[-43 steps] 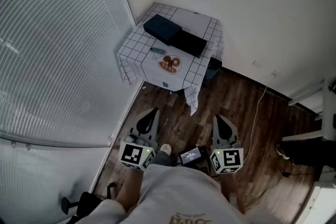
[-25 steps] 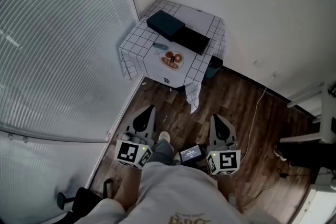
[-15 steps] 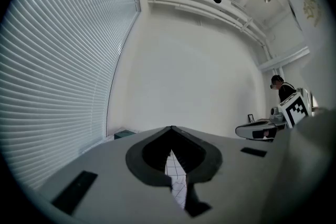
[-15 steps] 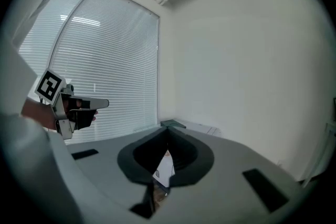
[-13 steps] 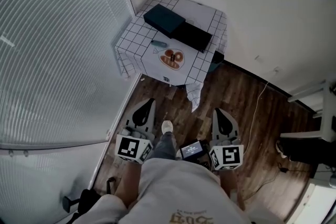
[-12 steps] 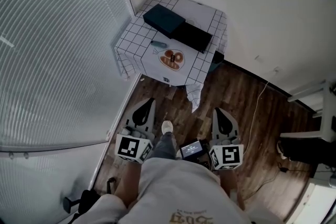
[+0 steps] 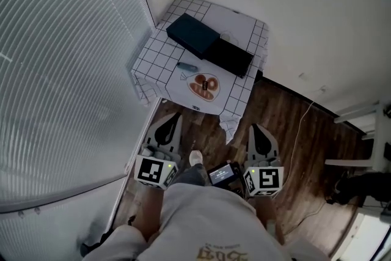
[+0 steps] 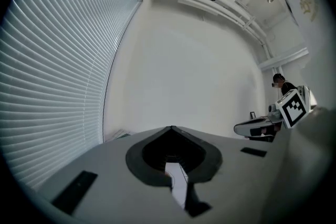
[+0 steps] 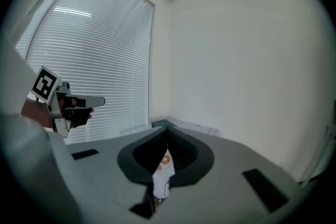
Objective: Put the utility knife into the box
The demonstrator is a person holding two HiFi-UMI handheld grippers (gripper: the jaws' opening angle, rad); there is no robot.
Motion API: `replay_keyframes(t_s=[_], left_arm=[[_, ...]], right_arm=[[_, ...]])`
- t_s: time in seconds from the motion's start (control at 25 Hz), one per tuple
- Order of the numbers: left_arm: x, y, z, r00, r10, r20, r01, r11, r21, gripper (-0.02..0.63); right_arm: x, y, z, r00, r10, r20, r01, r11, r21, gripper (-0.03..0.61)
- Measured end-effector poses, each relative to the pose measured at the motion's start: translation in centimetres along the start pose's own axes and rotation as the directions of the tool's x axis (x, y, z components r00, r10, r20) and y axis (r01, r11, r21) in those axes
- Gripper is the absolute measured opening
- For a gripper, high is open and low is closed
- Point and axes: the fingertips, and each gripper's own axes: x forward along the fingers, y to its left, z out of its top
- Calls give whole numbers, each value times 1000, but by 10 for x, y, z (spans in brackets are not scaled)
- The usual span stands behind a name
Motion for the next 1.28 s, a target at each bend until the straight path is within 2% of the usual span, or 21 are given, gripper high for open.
replay_keyframes(t_s=[0.16, 0.44, 0.64, 1.08, 1.28], left_arm=[[20, 20, 0, 1000, -25, -4, 25, 1000, 9, 6], [53, 38, 5, 998, -60, -1, 60, 998, 17, 6], [76, 47, 6, 998, -62, 7, 62, 998, 3, 6], [149, 88, 10, 1000, 22, -5, -22, 1000, 8, 6], [181, 99, 17, 998, 52, -23, -51, 998, 44, 8]], right_arm=[[21, -1, 11, 1000, -9, 29, 7, 998, 69, 6], [44, -13, 18, 998, -61, 23, 59, 996, 62, 6], [67, -24, 17, 998, -65, 15, 64, 996, 68, 6], [147, -63, 39, 999, -11, 35, 10, 999, 37, 7], [186, -82, 48, 999, 23, 44, -25, 999, 46, 6]])
